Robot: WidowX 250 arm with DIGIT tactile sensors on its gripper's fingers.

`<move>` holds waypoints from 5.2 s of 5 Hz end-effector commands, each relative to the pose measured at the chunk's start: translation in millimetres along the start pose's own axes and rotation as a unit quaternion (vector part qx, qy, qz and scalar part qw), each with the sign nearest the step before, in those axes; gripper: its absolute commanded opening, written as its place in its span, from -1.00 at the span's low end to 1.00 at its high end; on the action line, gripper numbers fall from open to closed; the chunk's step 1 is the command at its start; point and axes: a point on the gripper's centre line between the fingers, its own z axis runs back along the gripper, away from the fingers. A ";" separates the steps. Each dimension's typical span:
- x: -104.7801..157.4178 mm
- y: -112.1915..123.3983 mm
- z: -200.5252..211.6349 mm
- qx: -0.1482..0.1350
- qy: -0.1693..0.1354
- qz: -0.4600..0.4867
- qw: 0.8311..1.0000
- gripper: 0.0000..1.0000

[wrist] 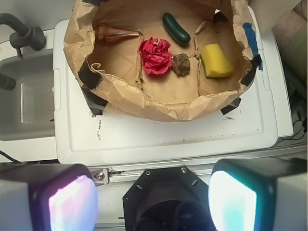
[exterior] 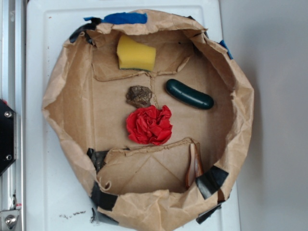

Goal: Grab the green sponge.

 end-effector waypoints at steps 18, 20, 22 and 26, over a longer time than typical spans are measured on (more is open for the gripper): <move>112.8 45.8 -126.3 0.011 0.021 -0.156 0.987 1.00; 126.9 64.2 -143.4 0.009 0.027 -0.150 0.988 1.00; 132.8 88.3 -143.5 0.044 -0.010 -0.196 0.980 1.00; 130.0 67.2 -140.9 0.040 -0.010 -0.211 0.977 1.00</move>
